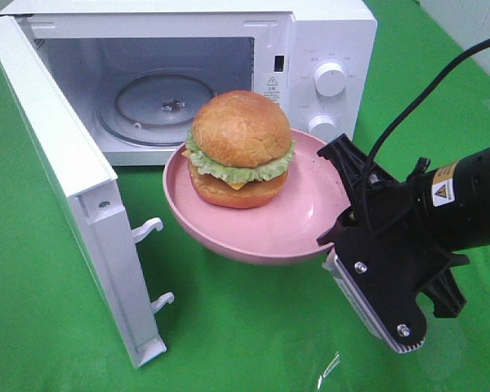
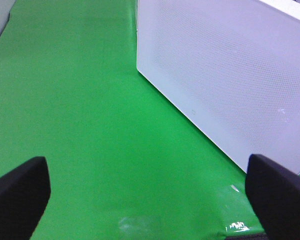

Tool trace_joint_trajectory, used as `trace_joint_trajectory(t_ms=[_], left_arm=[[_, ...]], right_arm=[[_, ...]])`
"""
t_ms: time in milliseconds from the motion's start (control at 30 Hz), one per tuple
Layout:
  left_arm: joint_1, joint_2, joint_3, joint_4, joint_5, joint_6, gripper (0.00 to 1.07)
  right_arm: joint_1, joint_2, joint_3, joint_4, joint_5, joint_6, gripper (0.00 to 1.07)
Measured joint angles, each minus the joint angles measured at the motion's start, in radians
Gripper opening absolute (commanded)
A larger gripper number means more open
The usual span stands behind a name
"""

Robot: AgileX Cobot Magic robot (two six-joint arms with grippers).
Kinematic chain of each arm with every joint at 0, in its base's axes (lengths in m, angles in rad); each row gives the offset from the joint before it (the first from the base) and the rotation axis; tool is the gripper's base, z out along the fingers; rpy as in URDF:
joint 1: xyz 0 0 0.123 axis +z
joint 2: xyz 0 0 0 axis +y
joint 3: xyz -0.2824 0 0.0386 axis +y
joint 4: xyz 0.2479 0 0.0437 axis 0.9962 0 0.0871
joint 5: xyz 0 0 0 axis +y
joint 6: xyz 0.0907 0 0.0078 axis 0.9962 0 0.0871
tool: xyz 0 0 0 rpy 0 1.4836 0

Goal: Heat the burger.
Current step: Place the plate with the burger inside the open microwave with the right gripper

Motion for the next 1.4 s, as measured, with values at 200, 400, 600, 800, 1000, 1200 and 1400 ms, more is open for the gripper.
trace_joint_trajectory(t_ms=[200, 400, 600, 800, 1000, 1200, 1400], left_arm=[[0.000, 0.000, 0.000, 0.000, 0.000, 0.000, 0.98], [0.000, 0.000, 0.000, 0.000, 0.000, 0.000, 0.98], [0.000, 0.000, 0.000, 0.000, 0.000, 0.000, 0.98], [0.000, 0.000, 0.000, 0.000, 0.000, 0.000, 0.98], [0.000, 0.000, 0.000, 0.000, 0.000, 0.000, 0.98], [0.000, 0.000, 0.000, 0.000, 0.000, 0.000, 0.98], [0.000, 0.000, 0.000, 0.000, 0.000, 0.000, 0.98]], right_arm=[[0.000, 0.059, -0.044, -0.083, 0.002, 0.074, 0.00], [0.000, 0.108, -0.094, -0.106, 0.002, 0.094, 0.00], [0.009, 0.162, -0.144, -0.112, 0.000, 0.095, 0.00], [0.043, 0.238, -0.200, -0.114, -0.017, 0.095, 0.00], [0.046, 0.282, -0.242, -0.114, -0.023, 0.095, 0.00], [0.046, 0.324, -0.294, -0.114, -0.024, 0.096, 0.00], [0.046, 0.373, -0.342, -0.114, -0.023, 0.096, 0.00]])
